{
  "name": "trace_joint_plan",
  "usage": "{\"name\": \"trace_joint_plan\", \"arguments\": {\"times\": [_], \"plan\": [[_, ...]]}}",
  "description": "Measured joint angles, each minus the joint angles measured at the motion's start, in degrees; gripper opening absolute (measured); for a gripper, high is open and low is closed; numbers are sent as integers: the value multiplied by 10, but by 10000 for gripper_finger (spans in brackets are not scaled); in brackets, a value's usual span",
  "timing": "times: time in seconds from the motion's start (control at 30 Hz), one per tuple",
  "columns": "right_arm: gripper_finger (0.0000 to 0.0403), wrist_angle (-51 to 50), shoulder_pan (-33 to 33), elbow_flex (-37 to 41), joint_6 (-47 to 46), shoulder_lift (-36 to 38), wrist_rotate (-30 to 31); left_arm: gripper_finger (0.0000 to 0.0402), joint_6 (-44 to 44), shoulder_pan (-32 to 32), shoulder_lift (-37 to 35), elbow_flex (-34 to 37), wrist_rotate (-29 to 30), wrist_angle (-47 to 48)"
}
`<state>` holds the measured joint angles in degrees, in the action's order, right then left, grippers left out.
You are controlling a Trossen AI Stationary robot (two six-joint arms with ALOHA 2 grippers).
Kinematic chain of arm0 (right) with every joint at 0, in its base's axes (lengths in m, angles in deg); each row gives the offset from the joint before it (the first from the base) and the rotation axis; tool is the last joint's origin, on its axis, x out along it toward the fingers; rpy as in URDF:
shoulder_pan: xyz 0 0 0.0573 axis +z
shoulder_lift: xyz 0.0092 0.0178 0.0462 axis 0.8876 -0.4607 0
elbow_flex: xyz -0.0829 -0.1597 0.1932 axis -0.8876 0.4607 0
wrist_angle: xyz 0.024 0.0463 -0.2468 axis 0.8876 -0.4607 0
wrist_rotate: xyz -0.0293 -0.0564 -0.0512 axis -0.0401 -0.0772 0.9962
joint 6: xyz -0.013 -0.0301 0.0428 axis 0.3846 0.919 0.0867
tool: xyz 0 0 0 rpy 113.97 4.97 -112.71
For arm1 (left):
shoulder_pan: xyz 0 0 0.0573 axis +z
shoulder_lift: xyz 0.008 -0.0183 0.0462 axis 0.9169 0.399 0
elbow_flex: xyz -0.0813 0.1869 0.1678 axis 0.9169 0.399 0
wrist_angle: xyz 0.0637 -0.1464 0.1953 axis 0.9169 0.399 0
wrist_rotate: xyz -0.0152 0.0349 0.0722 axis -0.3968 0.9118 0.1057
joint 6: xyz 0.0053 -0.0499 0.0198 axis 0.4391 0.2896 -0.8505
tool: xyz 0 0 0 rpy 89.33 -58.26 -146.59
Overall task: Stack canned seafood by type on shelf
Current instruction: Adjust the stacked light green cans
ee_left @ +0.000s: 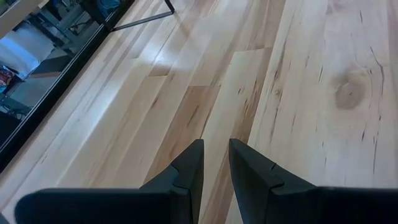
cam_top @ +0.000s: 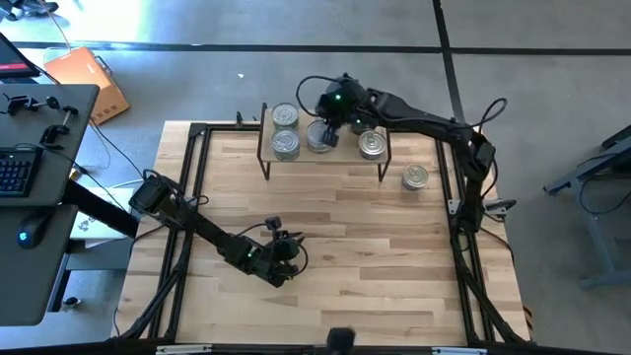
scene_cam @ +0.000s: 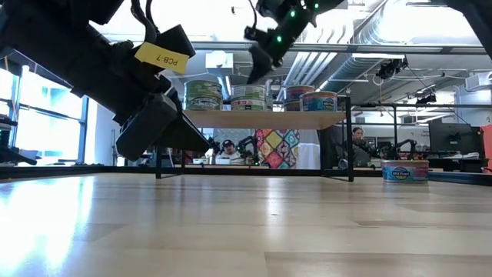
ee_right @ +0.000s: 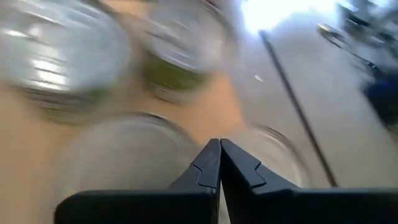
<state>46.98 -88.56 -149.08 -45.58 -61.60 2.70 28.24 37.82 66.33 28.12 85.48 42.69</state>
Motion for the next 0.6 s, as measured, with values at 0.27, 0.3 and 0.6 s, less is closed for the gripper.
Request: {"name": "trace_joint_plan", "arguments": {"times": [0.27,0.3,0.6], "plan": [[0,-21,51,2,-14,-10,-108,69,0,-2,0,0,0,0],[0,-23,54,2,-17,-12,-96,69,0,-2,0,0,0,0],[0,-26,47,2,-34,-10,-41,69,0,-2,0,0,-1,0]]}}
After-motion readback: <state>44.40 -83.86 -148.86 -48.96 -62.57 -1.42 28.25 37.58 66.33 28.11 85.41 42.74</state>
